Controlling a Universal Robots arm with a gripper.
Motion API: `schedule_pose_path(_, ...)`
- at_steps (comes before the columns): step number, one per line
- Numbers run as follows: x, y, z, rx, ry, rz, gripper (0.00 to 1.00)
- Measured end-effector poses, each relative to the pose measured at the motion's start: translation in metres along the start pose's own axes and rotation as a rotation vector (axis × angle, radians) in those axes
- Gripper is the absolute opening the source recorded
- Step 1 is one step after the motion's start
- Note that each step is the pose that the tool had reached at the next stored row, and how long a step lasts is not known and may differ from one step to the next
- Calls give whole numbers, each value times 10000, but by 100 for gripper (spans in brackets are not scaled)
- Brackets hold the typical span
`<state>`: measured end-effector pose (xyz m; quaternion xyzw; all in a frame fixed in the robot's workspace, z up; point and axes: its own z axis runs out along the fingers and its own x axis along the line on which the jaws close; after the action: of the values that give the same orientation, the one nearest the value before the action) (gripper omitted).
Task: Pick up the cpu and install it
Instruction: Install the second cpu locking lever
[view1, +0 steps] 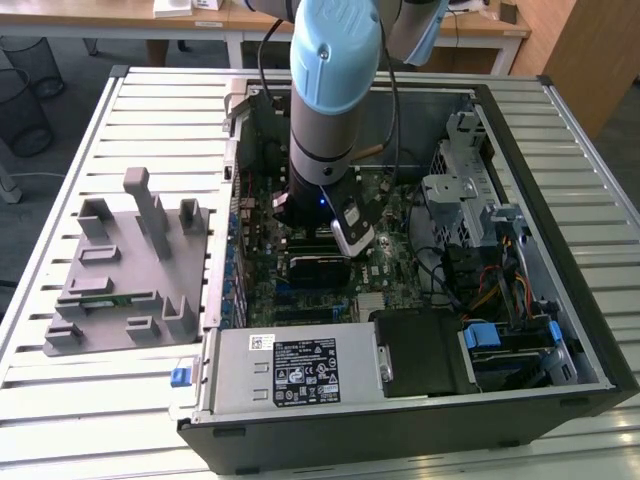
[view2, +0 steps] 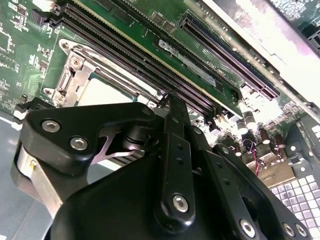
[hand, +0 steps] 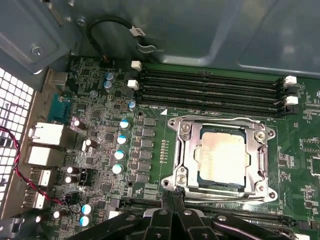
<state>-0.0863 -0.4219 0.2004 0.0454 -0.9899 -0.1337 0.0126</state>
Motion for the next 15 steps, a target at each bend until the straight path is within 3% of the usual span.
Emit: schedule_pose_path(15, 17, -13, 56, -198, -19, -8, 11)
